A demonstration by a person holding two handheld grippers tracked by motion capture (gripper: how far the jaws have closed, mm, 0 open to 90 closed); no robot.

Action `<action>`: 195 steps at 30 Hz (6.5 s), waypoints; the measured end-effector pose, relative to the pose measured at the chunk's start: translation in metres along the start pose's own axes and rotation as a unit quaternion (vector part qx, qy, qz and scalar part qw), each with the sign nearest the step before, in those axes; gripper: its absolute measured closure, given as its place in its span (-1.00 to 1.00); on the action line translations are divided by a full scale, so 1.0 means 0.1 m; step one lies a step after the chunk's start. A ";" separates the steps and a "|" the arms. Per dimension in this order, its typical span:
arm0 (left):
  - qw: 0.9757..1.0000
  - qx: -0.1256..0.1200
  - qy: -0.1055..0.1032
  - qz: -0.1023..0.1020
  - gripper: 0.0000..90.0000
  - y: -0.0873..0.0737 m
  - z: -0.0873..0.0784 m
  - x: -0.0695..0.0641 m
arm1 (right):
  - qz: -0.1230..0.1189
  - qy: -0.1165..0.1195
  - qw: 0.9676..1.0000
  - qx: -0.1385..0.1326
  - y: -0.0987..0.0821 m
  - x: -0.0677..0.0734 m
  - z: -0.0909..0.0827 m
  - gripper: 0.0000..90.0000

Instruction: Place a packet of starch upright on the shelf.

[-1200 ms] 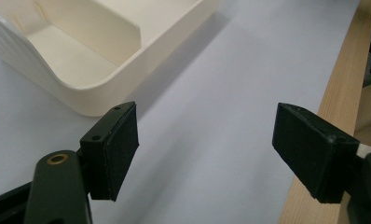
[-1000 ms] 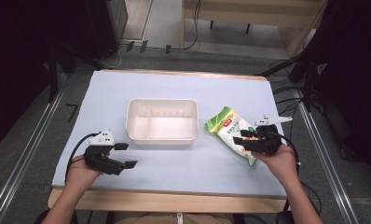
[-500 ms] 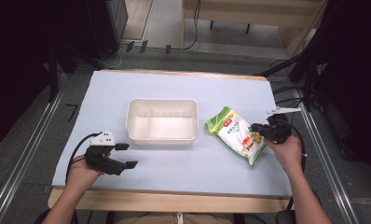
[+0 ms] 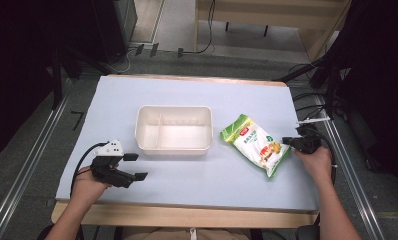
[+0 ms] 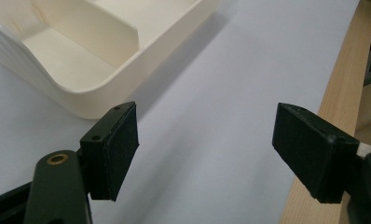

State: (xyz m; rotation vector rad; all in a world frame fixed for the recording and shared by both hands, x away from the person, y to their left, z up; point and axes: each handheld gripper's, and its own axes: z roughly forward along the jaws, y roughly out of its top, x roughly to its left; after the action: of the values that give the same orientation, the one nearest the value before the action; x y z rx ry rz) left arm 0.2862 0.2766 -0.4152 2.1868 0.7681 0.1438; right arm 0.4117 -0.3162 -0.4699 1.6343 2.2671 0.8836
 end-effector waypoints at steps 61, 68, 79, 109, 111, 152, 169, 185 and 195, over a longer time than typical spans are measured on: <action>1.000 -0.008 -0.021 0.022 -0.48 0.16 0.13 0.03 | -0.027 0.076 0.997 -0.015 -0.26 0.60 -0.36 0.06; 1.000 -0.009 -0.019 0.020 -0.49 0.16 0.14 0.03 | -0.017 0.072 0.997 -0.030 -0.16 0.65 -0.22 -0.14; 1.000 -0.001 -0.019 0.021 -0.49 0.15 0.17 0.02 | -0.004 0.050 0.999 -0.004 0.09 0.71 0.10 -0.17; 1.000 0.001 -0.021 0.021 -0.49 0.15 0.18 0.03 | 0.065 0.055 0.995 0.056 0.38 0.75 0.29 0.35; 0.999 0.001 -0.023 0.024 -0.48 0.15 0.19 0.03 | 0.078 0.059 0.994 0.051 0.37 0.74 0.30 0.42; 0.999 -0.024 -0.020 0.020 -0.48 0.13 0.08 0.05 | 0.072 0.193 0.976 -0.072 0.44 0.95 -0.64 0.92; 0.999 -0.030 -0.016 0.010 -0.48 0.09 0.02 0.05 | 0.031 0.214 0.970 -0.113 0.58 1.22 -1.03 0.93; 0.999 -0.036 0.004 -0.002 -0.48 -0.06 -0.12 -0.02 | 0.015 0.238 0.962 -0.133 0.82 1.36 -1.04 0.93; 0.999 -0.037 0.002 -0.009 -0.48 -0.09 -0.14 -0.01 | 0.007 0.224 0.966 -0.127 0.89 1.41 -0.96 0.93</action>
State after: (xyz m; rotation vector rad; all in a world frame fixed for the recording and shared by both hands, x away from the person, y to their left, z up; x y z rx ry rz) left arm 0.2761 0.2896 -0.4115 2.1097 0.7716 0.1646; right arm 0.3835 -0.2015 -0.3180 1.4502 2.2814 1.6110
